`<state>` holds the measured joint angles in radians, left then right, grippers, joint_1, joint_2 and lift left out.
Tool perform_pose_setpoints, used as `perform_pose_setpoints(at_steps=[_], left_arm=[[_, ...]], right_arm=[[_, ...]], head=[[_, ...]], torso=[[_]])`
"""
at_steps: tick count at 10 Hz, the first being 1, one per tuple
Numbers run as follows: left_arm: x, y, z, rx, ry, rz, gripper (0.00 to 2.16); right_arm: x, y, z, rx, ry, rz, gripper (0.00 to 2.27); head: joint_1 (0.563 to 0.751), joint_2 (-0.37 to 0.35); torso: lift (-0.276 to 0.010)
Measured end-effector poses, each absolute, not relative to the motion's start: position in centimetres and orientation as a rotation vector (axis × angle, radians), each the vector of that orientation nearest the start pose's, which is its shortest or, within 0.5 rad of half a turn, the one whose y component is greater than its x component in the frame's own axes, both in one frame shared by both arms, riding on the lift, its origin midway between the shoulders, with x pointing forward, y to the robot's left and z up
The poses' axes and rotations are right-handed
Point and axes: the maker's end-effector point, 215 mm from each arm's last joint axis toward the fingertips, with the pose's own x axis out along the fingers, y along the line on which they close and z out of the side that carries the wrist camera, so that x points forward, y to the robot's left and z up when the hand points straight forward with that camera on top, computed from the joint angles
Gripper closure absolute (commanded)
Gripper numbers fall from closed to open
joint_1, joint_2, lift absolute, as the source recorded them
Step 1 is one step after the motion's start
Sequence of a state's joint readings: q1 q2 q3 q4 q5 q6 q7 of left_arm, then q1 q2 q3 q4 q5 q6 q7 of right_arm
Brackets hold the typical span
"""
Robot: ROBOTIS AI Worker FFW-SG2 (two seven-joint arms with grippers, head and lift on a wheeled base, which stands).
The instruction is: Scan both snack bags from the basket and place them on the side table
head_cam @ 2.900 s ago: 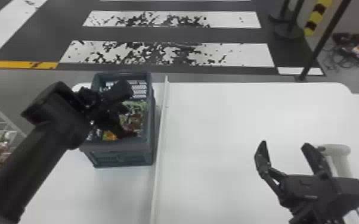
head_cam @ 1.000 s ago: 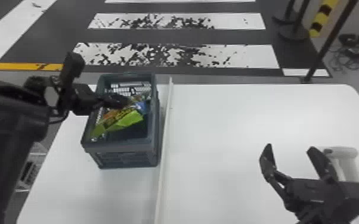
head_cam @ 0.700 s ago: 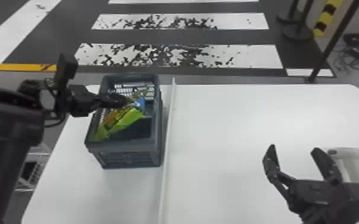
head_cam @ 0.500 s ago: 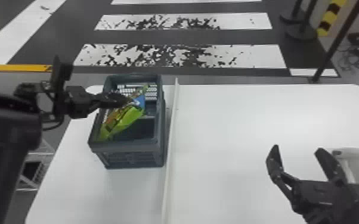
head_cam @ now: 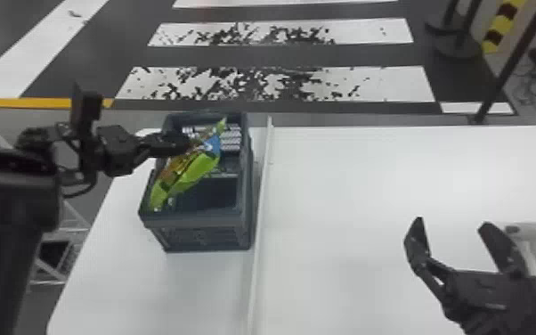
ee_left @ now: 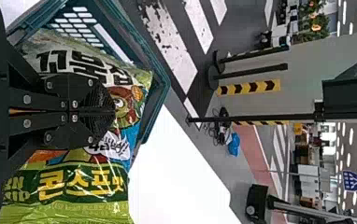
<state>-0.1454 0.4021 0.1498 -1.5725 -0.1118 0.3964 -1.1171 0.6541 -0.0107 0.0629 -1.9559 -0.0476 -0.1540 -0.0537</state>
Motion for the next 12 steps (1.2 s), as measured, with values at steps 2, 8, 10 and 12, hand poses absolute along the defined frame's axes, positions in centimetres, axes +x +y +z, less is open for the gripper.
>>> perform_pose_setpoints(at_steps=[2, 8, 10, 12], left_arm=[[54.6, 28.6, -35.1, 0.272, 0.420, -0.810, 2.13], [53.4, 25.1, -30.1, 0.205, 0.335, -0.844, 2.13], [53.0, 22.7, -28.2, 0.182, 0.296, -0.866, 2.13], [52.6, 19.5, -26.6, 0.148, 0.247, -0.894, 2.13]], right_arm=[[38.3, -20.8, -40.6, 0.070, 0.121, -0.006, 0.04], [38.3, -20.8, -40.4, 0.070, 0.117, -0.006, 0.04], [38.3, -20.8, -40.4, 0.070, 0.117, -0.006, 0.04], [38.3, -20.9, -40.3, 0.070, 0.116, -0.008, 0.04]], head=[[0.695, 0.095], [0.695, 0.054], [0.695, 0.030], [0.695, -0.011]], torso=[[-0.075], [-0.075], [-0.075], [-0.075]])
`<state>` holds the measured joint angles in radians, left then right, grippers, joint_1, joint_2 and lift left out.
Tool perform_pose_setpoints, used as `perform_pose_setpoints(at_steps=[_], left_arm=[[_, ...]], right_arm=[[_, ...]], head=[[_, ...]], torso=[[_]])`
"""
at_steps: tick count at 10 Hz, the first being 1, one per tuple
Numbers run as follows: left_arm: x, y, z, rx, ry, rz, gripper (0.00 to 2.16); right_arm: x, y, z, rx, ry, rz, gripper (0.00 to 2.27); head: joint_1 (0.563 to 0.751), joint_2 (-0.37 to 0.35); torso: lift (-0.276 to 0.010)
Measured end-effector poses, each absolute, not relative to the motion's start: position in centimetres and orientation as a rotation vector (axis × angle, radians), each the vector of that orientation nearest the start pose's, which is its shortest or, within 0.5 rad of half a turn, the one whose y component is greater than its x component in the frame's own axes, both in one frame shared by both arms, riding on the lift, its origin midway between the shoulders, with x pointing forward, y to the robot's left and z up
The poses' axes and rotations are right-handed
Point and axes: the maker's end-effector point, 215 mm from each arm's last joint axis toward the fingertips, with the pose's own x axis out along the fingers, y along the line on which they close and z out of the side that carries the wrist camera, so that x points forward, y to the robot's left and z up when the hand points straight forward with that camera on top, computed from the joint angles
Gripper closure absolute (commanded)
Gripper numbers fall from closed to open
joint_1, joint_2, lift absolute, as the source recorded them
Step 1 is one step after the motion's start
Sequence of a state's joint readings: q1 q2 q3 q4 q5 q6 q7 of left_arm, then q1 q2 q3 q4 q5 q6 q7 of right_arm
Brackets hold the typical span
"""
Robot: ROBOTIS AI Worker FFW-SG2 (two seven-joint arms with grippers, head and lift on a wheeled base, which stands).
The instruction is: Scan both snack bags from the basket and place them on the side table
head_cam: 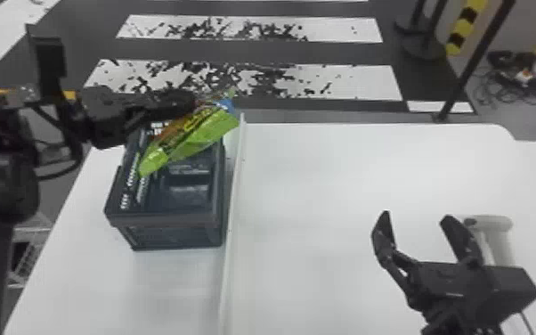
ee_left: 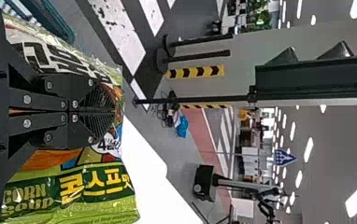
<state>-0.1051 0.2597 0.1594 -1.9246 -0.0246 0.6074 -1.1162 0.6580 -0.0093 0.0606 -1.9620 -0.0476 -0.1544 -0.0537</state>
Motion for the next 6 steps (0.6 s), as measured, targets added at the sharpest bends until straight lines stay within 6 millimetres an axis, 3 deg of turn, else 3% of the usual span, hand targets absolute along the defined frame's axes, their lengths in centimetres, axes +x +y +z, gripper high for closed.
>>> perform_pose_setpoints(at_steps=[3, 6], left_arm=[[52.2, 14.5, -27.1, 0.122, 0.234, -0.944, 2.13], [51.1, 7.1, -28.5, 0.111, 0.247, -1.033, 2.13]], right_arm=[[38.3, -21.0, -40.3, 0.070, 0.114, -0.013, 0.04], [38.3, -21.6, -40.4, 0.068, 0.116, -0.027, 0.04]], head=[[0.695, -0.069], [0.695, -0.158]], torso=[[-0.075], [-0.075]])
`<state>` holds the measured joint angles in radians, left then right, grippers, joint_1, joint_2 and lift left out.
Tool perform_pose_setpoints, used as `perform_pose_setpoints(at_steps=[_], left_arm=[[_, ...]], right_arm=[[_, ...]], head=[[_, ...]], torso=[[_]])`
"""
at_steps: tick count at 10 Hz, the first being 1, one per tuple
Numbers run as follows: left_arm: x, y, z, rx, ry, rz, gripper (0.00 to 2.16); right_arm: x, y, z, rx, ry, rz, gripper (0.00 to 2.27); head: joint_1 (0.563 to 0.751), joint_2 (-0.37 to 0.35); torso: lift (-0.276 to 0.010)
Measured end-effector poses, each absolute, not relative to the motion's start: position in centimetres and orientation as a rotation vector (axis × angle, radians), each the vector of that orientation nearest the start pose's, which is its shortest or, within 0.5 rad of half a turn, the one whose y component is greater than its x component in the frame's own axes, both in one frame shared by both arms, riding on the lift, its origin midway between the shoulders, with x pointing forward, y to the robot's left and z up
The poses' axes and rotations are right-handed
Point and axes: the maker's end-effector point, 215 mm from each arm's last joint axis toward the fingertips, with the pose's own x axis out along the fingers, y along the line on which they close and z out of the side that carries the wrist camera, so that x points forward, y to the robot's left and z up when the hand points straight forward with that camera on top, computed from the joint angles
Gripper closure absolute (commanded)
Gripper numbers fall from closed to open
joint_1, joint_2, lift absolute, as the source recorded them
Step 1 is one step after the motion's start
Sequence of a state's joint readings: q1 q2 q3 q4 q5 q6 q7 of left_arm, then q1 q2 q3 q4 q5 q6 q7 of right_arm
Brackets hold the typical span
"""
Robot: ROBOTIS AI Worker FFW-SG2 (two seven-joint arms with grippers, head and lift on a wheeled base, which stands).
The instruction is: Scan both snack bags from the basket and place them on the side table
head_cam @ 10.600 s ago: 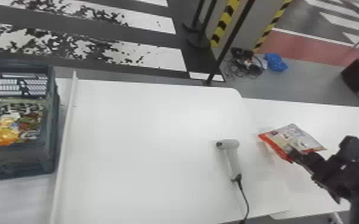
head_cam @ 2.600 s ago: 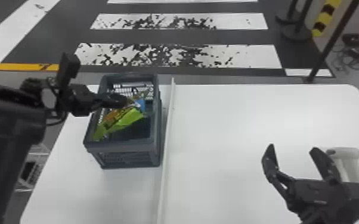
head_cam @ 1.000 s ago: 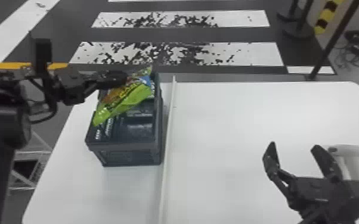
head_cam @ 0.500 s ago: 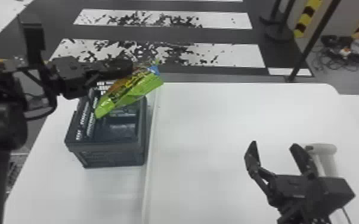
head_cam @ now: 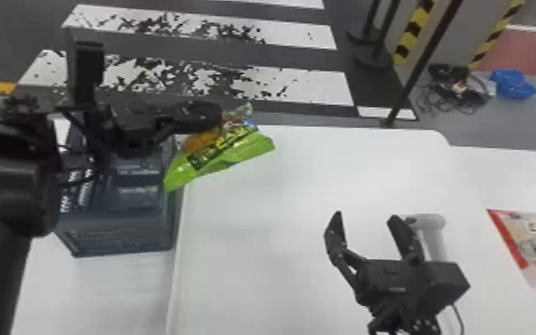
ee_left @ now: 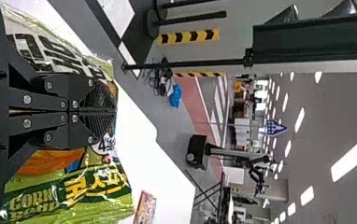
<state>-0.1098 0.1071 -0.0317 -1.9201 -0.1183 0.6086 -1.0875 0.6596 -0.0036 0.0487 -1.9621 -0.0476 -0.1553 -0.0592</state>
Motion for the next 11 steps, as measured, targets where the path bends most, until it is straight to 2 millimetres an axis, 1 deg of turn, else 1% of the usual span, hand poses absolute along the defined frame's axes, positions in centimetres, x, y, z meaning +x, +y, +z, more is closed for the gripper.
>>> perform_pose_setpoints(at_steps=[1, 2, 3, 4, 5, 6, 7, 8, 9, 10, 11], left_arm=[[50.8, 4.8, -29.0, 0.107, 0.253, -1.059, 2.13], [50.2, 1.9, -29.9, 0.107, 0.270, -1.095, 2.13], [49.7, -0.3, -31.0, 0.117, 0.289, -1.124, 2.13], [49.0, -2.6, -32.6, 0.137, 0.316, -1.160, 2.13], [48.1, -4.5, -34.3, 0.158, 0.345, -1.192, 2.13], [47.3, -5.9, -36.0, 0.181, 0.369, -1.216, 2.13], [46.8, -7.1, -38.1, 0.217, 0.395, -1.216, 2.03], [46.8, -7.6, -40.0, 0.238, 0.419, -1.190, 1.17], [47.0, -7.6, -41.2, 0.245, 0.436, -1.161, 0.00], [47.0, -7.5, -41.7, 0.239, 0.444, -1.148, 0.00], [47.6, -6.9, -41.4, 0.220, 0.437, -1.121, 0.03]], right_arm=[[38.3, -21.9, -40.4, 0.066, 0.117, -0.038, 0.04], [38.3, -22.5, -40.4, 0.063, 0.118, -0.050, 0.04], [38.2, -23.0, -40.5, 0.061, 0.118, -0.061, 0.04], [38.2, -23.6, -40.6, 0.061, 0.122, -0.077, 0.04], [38.1, -24.4, -40.9, 0.059, 0.131, -0.099, 0.04], [38.0, -25.0, -41.2, 0.057, 0.142, -0.121, 0.04], [37.9, -25.6, -41.9, 0.055, 0.166, -0.145, 0.04], [37.8, -26.0, -42.6, 0.052, 0.195, -0.165, 0.04], [37.7, -26.3, -43.2, 0.050, 0.215, -0.183, 0.04], [37.6, -26.6, -43.6, 0.055, 0.229, -0.193, 0.04], [37.6, -26.8, -43.7, 0.059, 0.232, -0.196, 0.04]], head=[[0.695, -0.199], [0.695, -0.245], [0.695, -0.286], [0.695, -0.308], [0.695, -0.348], [0.695, -0.350], [0.695, -0.350], [0.695, -0.350], [0.695, -0.350], [0.695, -0.350], [0.695, -0.350]], torso=[[-0.075], [-0.075], [-0.075], [-0.075], [-0.075], [-0.075], [-0.075], [-0.075], [-0.075], [-0.075], [-0.075]])
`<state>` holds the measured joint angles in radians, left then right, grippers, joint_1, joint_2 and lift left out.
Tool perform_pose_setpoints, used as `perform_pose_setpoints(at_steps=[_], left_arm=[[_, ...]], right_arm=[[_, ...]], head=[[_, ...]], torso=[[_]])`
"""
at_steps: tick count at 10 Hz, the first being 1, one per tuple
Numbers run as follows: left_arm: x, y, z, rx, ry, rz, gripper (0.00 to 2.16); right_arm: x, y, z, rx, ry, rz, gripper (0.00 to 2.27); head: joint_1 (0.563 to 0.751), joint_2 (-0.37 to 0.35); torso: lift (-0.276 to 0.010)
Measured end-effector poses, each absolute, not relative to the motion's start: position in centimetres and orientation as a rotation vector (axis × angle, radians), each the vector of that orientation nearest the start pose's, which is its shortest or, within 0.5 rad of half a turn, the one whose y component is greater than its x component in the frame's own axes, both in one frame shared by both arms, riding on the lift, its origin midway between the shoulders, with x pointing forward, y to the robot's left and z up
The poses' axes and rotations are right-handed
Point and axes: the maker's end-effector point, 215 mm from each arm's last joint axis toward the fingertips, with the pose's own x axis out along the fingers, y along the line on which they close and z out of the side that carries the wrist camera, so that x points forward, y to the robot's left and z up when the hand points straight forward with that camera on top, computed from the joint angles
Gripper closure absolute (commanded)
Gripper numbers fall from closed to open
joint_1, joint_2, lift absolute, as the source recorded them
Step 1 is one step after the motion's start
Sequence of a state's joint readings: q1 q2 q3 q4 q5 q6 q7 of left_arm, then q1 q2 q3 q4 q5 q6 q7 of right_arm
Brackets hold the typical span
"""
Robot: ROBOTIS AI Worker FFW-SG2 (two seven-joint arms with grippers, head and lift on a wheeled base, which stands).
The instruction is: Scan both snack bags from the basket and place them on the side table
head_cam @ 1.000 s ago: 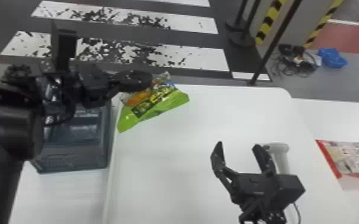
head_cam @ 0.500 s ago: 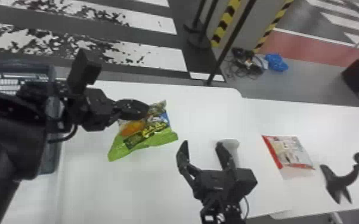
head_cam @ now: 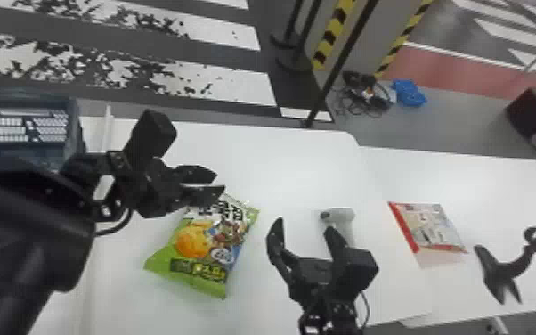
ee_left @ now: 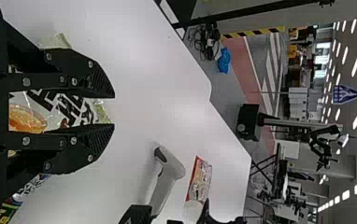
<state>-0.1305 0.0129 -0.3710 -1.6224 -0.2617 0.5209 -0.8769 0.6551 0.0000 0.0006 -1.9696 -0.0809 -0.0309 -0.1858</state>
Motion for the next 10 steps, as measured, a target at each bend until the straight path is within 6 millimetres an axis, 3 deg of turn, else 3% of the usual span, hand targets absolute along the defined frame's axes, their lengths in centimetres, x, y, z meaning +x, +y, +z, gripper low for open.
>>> perform_pose_setpoints(at_steps=[1, 3, 5, 6, 8, 10], left_arm=[[48.9, -5.6, -40.4, 0.174, 0.412, -1.068, 0.06], [52.5, -0.5, -36.9, 0.046, 0.328, -0.922, 0.08], [55.3, 7.6, -34.5, -0.005, 0.264, -0.738, 0.08], [55.8, 11.8, -33.8, -0.015, 0.235, -0.670, 0.08], [55.7, 20.4, -32.8, -0.046, 0.200, -0.513, 0.08], [54.4, 26.3, -32.5, -0.076, 0.176, -0.401, 0.08]], right_arm=[[37.6, -26.8, -43.7, 0.061, 0.233, -0.195, 0.04], [37.6, -26.6, -43.5, 0.063, 0.230, -0.192, 0.04], [37.9, -25.7, -42.9, 0.070, 0.222, -0.174, 0.04], [38.0, -24.9, -43.0, 0.075, 0.234, -0.149, 0.04], [37.6, -22.8, -44.3, 0.088, 0.318, -0.090, 0.04], [36.5, -21.1, -46.2, 0.116, 0.428, -0.036, 0.04]], head=[[0.695, -0.350], [0.695, -0.339], [0.695, -0.226], [0.695, -0.191], [0.695, -0.047], [0.695, 0.038]], torso=[[-0.075], [-0.075], [-0.075], [-0.075], [-0.075], [-0.075]])
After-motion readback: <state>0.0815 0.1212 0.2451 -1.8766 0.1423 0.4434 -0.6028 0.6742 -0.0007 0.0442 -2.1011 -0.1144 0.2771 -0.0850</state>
